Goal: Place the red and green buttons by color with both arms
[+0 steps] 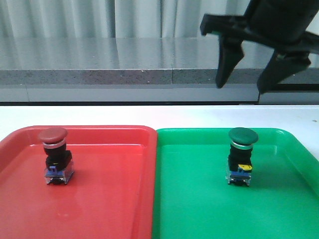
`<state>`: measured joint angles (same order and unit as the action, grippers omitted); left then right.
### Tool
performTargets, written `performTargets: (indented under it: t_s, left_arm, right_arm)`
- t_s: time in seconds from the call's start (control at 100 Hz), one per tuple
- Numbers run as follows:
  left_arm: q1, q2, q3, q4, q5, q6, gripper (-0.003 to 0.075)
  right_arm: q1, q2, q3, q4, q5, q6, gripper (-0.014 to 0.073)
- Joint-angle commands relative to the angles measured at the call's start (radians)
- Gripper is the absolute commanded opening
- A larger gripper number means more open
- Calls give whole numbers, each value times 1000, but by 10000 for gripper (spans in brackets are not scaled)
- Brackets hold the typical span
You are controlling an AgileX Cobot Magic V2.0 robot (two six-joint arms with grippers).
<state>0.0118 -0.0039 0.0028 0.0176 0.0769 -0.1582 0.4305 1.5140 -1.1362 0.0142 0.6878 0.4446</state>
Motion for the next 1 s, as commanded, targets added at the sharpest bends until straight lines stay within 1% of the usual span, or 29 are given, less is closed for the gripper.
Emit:
performTargets:
  t_s: [0.0,0.01,0.03,0.04,0.08,0.1,0.11,0.15,0.26,0.39,0.55,0.67,0.86,0.99]
  left_arm:
    - [3,-34,10,-9,-77,0,-20]
    - [3,-34,10,-9,-77,0,-20]
    - [3,-34,10,-9,-77,0,-20]
    - [3,-34,10,-9,-77,0,-20]
    - [3,-34,10,-9,-77,0,-20]
    - [3,-34,10,-9,-77,0,-20]
    - [3,-34,10,-9,-77,0,-20]
    - [3,-34,10,-9,-77,0,-20]
    - [3,-34,10,-9,-77,0,-20]
    - [3,-34,10,-9,-77,0,-20]
    - [3,-34,10,-9,-77,0,-20]
    - [3,-34,10,-9,-77,0,-20]
    - [3,-34,10,-9,-77,0,-20]
    - [3,-34,10,-9,-77,0,-20]
  right_arm:
    - [-39,-97,-16,-4,-61,-39,211]
    - [-42,-106,-16,-4,-63,-41,171]
    - [-53,-114,-12,-4,-68,-48,134]
    - [-60,-123,-9,-4,-69,-55,95]
    - [-78,-149,2,0,-80,-78,-13]
    - [-88,-157,9,3,-83,-94,-62]
    - [-92,-166,14,4,-85,-103,-74]
    - [-115,-192,26,22,-94,-129,-58]
    - [-181,-258,87,87,-145,-216,-63]
    - [-251,-351,184,88,-216,-243,-63]
    - [-336,-477,302,49,-273,-262,-63]
    - [-395,-567,370,50,-319,-263,-63]
    - [-507,-703,467,8,-403,-267,-63]
    - [-529,-799,545,-48,-515,-267,-63]
